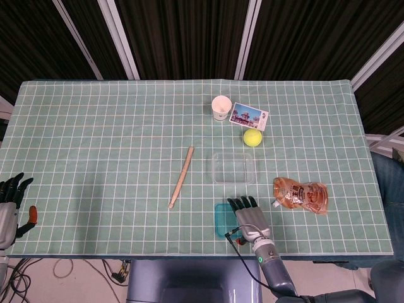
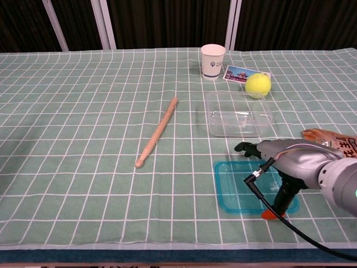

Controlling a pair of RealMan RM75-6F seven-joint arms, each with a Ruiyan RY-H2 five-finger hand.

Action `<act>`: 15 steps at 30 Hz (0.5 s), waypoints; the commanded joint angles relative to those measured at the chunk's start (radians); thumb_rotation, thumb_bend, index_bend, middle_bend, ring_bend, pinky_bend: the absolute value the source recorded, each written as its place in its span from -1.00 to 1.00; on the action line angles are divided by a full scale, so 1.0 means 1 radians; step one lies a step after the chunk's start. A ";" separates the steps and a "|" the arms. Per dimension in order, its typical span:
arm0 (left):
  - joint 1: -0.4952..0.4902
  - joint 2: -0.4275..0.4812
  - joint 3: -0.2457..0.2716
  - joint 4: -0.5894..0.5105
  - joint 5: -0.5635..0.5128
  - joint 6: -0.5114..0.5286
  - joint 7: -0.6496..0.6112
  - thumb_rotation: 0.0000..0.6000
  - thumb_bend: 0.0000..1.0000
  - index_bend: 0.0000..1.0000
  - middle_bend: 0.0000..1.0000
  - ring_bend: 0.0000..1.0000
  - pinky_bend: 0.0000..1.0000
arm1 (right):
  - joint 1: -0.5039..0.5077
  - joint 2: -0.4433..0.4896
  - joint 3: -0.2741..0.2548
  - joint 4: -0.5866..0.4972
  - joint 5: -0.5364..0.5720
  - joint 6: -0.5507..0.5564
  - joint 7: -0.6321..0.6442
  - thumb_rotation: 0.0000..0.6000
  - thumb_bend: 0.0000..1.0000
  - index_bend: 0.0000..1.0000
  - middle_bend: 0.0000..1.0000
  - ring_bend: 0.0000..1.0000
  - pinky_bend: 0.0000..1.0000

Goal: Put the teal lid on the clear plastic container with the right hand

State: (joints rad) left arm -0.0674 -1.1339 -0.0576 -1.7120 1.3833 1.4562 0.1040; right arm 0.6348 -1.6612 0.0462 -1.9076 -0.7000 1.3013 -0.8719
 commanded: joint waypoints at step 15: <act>0.000 0.000 0.000 0.000 -0.001 0.000 -0.001 1.00 0.14 -0.78 -1.00 -1.00 -1.00 | 0.004 -0.016 0.005 0.006 0.009 0.007 -0.006 1.00 -0.69 -1.00 -0.69 -1.00 -1.00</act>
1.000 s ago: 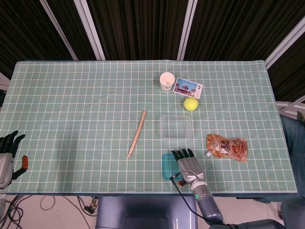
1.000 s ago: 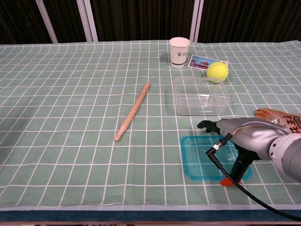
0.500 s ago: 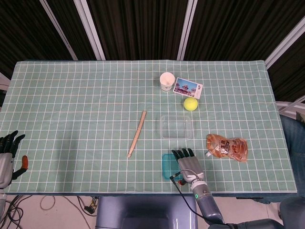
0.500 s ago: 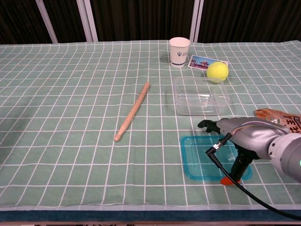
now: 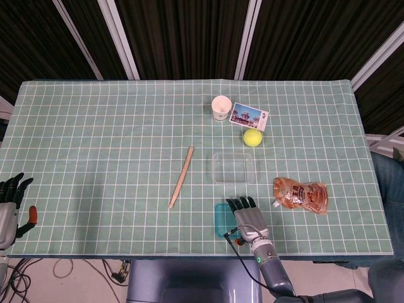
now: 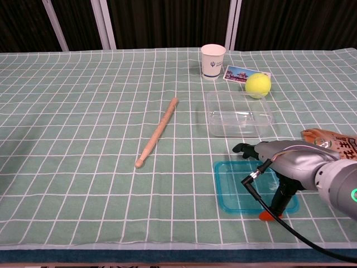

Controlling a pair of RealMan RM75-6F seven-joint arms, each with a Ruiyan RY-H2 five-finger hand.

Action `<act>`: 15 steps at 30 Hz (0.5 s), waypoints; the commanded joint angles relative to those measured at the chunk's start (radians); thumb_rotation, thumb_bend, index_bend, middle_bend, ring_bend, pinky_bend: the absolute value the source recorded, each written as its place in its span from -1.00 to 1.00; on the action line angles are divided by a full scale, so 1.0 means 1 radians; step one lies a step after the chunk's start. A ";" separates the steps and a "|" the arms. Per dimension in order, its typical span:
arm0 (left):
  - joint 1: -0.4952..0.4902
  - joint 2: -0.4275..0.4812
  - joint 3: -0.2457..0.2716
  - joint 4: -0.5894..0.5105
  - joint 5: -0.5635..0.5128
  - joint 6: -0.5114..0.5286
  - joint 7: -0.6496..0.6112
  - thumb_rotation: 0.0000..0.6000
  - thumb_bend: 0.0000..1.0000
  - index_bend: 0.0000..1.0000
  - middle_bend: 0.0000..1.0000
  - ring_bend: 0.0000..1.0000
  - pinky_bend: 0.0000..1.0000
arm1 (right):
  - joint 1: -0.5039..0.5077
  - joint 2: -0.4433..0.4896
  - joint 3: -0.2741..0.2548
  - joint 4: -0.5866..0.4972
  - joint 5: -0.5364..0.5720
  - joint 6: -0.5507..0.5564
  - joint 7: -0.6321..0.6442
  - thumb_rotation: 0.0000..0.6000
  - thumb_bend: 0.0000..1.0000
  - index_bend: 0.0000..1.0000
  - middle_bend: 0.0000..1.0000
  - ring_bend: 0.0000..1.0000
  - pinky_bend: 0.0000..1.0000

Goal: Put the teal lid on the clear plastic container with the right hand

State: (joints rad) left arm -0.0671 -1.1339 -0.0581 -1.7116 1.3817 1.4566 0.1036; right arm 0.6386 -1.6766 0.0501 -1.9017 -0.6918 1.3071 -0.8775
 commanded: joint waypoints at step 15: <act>0.000 0.000 0.000 0.000 -0.001 0.000 0.000 1.00 0.14 -0.78 -1.00 -1.00 -1.00 | 0.006 -0.011 0.007 0.007 0.018 0.004 -0.009 1.00 -0.69 -1.00 -0.65 -1.00 -1.00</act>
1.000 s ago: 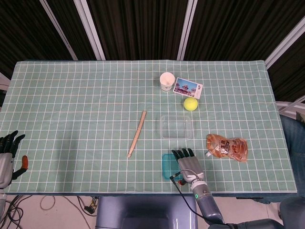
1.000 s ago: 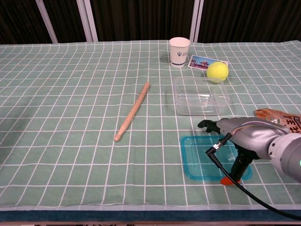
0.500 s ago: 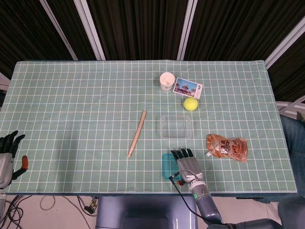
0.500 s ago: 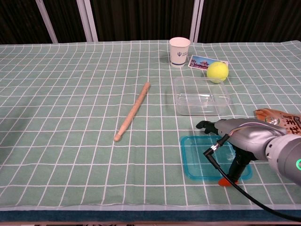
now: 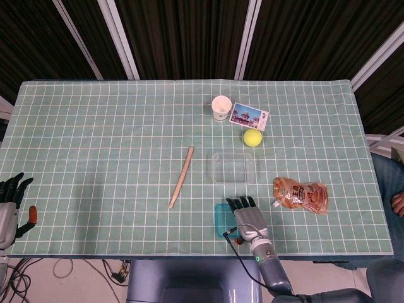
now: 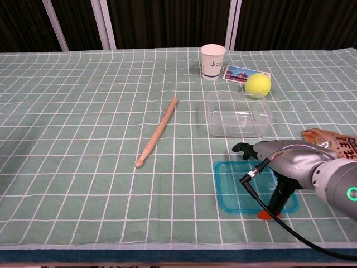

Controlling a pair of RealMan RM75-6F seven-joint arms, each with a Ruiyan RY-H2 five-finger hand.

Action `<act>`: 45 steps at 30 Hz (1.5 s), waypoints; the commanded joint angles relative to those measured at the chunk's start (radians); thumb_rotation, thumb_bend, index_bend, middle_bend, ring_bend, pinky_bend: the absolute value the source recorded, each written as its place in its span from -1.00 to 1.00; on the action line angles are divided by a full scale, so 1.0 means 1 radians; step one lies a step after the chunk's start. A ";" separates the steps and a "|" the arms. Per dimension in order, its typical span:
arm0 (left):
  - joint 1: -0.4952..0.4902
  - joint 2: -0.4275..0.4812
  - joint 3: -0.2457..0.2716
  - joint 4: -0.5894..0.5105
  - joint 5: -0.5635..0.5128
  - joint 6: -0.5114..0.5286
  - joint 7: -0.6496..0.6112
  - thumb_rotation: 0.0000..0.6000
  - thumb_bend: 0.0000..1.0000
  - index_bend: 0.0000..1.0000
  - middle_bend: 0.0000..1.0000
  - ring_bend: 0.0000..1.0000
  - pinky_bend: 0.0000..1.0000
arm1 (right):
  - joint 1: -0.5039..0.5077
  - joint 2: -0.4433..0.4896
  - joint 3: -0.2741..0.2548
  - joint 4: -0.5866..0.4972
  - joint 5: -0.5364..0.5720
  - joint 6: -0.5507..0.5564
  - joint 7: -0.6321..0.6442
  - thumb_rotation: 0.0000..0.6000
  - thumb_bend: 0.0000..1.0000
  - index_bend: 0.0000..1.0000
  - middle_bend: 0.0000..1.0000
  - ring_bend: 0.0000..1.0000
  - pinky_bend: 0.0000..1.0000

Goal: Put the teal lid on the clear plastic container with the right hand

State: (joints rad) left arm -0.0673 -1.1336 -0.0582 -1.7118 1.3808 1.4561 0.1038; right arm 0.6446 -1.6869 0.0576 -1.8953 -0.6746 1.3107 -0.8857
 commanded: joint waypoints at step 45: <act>0.000 0.004 0.000 -0.003 -0.007 -0.006 -0.005 1.00 0.14 -0.78 -1.00 -1.00 -1.00 | 0.014 -0.024 0.001 0.025 0.036 -0.015 -0.017 1.00 -0.69 -1.00 -0.44 -1.00 -1.00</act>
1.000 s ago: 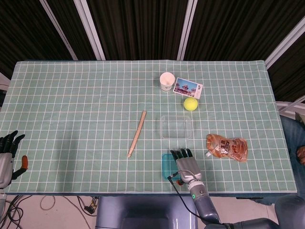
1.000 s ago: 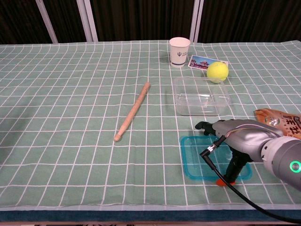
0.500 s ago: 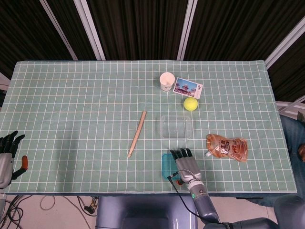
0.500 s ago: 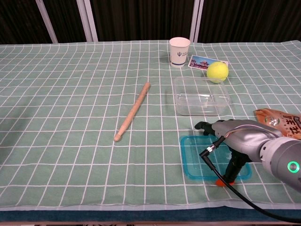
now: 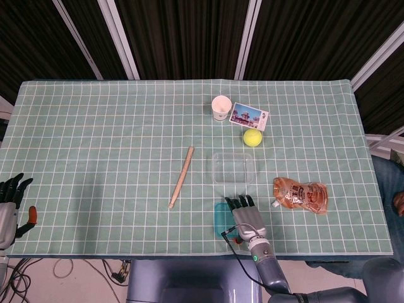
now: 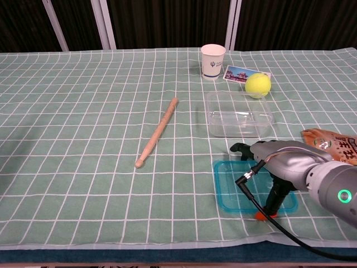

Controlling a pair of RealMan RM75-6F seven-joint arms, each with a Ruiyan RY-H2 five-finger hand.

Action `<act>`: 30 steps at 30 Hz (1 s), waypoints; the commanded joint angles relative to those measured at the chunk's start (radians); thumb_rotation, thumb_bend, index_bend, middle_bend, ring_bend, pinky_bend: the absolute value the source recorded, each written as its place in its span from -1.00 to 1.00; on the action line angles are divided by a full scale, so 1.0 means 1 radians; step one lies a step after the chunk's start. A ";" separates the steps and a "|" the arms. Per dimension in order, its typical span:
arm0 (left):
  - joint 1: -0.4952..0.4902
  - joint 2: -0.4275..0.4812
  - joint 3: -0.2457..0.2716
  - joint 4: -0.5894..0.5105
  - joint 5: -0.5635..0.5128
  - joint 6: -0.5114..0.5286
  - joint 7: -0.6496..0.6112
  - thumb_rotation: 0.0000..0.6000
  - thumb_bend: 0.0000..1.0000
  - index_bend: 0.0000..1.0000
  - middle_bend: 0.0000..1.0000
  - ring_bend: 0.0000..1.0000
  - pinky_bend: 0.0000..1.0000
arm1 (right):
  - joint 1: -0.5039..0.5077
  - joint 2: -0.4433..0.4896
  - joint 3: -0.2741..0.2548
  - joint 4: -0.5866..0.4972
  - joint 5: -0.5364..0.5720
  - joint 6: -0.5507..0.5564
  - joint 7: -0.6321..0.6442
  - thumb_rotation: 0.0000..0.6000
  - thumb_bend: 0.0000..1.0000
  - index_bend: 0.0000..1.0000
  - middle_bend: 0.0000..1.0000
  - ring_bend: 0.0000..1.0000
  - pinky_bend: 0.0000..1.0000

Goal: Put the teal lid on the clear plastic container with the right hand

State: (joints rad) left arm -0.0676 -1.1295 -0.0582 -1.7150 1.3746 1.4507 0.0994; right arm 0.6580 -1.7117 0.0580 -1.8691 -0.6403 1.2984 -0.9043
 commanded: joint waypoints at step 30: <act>0.000 0.004 0.000 -0.004 -0.008 -0.005 -0.001 1.00 0.14 -0.78 -1.00 -1.00 -1.00 | -0.014 0.025 -0.010 -0.023 -0.095 -0.001 0.052 1.00 -0.52 -0.97 -0.34 -0.95 -1.00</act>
State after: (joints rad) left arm -0.0677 -1.1255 -0.0581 -1.7187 1.3670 1.4455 0.0982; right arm 0.6442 -1.6873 0.0477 -1.8919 -0.7350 1.2972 -0.8520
